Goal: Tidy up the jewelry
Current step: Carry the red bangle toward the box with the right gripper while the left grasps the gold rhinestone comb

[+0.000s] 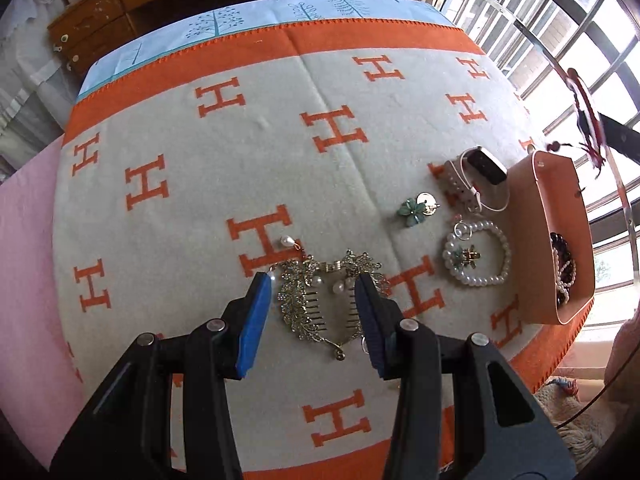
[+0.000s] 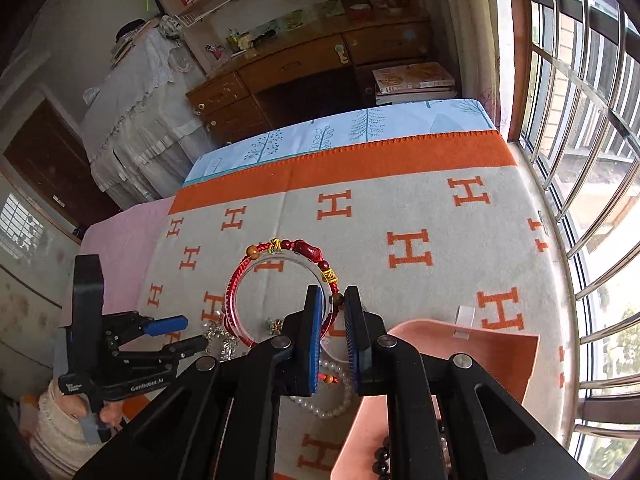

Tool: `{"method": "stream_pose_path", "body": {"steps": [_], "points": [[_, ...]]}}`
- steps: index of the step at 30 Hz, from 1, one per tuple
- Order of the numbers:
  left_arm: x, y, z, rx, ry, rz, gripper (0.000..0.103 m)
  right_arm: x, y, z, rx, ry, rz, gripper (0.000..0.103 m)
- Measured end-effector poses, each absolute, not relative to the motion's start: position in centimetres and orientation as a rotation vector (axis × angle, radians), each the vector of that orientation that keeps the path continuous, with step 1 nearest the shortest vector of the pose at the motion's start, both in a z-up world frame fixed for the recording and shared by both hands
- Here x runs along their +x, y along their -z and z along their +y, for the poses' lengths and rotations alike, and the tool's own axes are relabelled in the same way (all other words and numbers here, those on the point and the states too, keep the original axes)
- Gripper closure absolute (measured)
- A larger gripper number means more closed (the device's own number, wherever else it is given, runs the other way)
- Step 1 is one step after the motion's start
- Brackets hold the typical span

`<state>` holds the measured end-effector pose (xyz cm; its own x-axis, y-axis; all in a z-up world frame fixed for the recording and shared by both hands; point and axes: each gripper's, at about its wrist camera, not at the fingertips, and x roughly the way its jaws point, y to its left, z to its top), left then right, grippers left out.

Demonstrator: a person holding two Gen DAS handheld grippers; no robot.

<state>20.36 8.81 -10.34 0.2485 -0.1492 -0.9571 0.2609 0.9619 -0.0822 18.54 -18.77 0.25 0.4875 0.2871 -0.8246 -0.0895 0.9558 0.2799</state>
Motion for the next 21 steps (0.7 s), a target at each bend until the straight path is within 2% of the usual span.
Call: {"method": "stream_pose_path", "body": {"steps": [8, 15, 21], "points": [[20.6, 10.6, 9.7, 0.048, 0.284, 1.335, 0.063, 13.6, -1.2, -20.0, 0.245, -0.268, 1.025, 0.092], [19.4, 9.5, 7.6, -0.021, 0.343, 1.348, 0.063, 12.3, -0.6, -21.2, 0.276, -0.267, 1.033, 0.092], [19.6, 10.6, 5.5, -0.004, 0.315, 1.397, 0.063, 12.0, -0.3, -21.9, 0.292, -0.264, 1.031, 0.092]]}}
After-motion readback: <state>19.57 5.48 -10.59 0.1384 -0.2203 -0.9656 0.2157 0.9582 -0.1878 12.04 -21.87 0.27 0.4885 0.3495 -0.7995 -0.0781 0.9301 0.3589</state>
